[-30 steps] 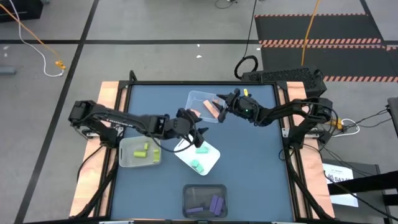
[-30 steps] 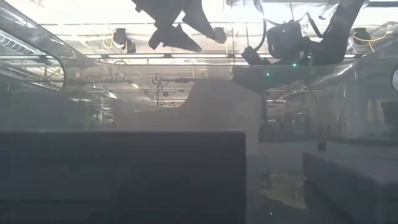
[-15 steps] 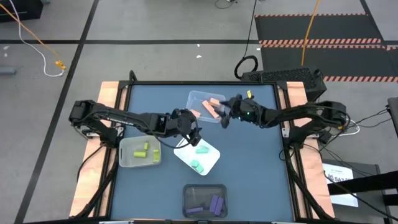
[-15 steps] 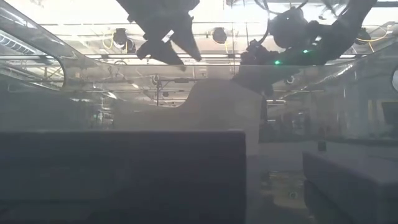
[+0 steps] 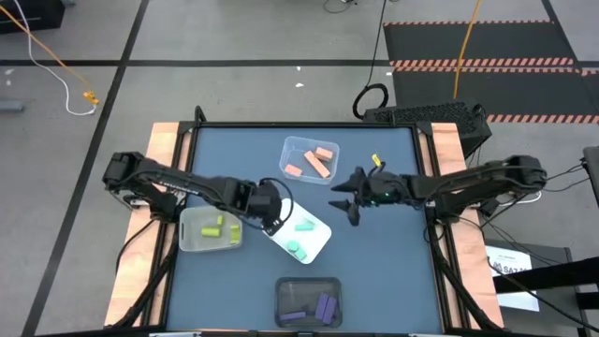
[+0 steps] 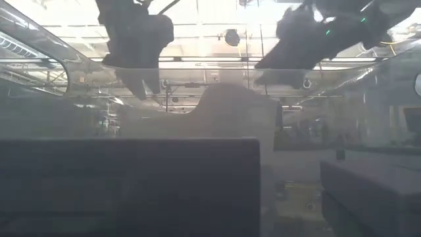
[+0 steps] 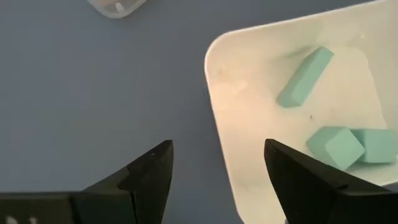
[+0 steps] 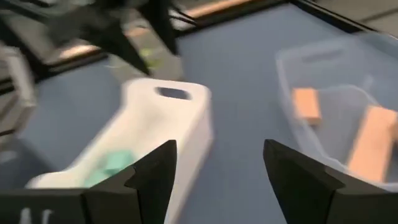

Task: Sort & place blocks by color
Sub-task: Return to Home Position

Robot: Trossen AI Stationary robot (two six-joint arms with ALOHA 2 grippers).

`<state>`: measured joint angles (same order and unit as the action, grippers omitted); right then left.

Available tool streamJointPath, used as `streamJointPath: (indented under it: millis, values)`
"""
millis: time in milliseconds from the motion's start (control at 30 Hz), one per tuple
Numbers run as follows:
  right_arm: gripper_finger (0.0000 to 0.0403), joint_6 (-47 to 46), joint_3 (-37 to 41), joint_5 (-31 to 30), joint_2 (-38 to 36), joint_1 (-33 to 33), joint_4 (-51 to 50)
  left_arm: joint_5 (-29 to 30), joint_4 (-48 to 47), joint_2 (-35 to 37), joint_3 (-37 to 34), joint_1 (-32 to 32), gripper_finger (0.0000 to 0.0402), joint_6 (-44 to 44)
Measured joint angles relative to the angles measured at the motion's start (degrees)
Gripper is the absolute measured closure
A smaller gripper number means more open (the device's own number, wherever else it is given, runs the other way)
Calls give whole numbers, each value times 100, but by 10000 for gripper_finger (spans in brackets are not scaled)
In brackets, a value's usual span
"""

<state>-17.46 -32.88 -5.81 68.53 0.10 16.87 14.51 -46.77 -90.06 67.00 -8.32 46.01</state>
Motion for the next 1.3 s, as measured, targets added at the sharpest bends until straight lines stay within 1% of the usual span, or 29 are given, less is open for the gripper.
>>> streamJointPath:
  millis: [133, 267, 333, 500, 600, 767, 867, 1233, 1300]
  values:
    - [172, 7, 0, 1, -568, 517, -223, 251, -1, 0, 0, -153, 151, 52]
    - [172, 244, 0, -1, -1112, 970, -631, 841, -13, 0, 0, -344, 151, -250]
    - [172, 306, 0, -2, -1370, 1145, -929, 1005, -133, 23, 0, -426, 151, -447]
    - [172, 279, 0, -10, -1794, 1521, -1331, 1453, -506, 452, -2, -605, 151, -485]
    - [172, 366, 0, -62, -1921, 1728, -1478, 1559, -584, 789, -2, -687, 151, -437]
    - [173, 460, 0, -842, -2020, 2061, -1869, 1736, -771, 1440, -2, -880, 151, -396]
    - [176, 531, 1, -1189, -2038, 2201, -2077, 1831, -835, 1834, -2, -970, 151, -555]
    - [190, 564, 2, -1253, -2041, 2258, -2439, 1938, -1446, 3234, -2, -1003, 151, -1156]
    - [190, 421, 11, -1665, -2064, 2216, -2549, 1938, -1436, 3480, -2, -1003, 151, -1108]
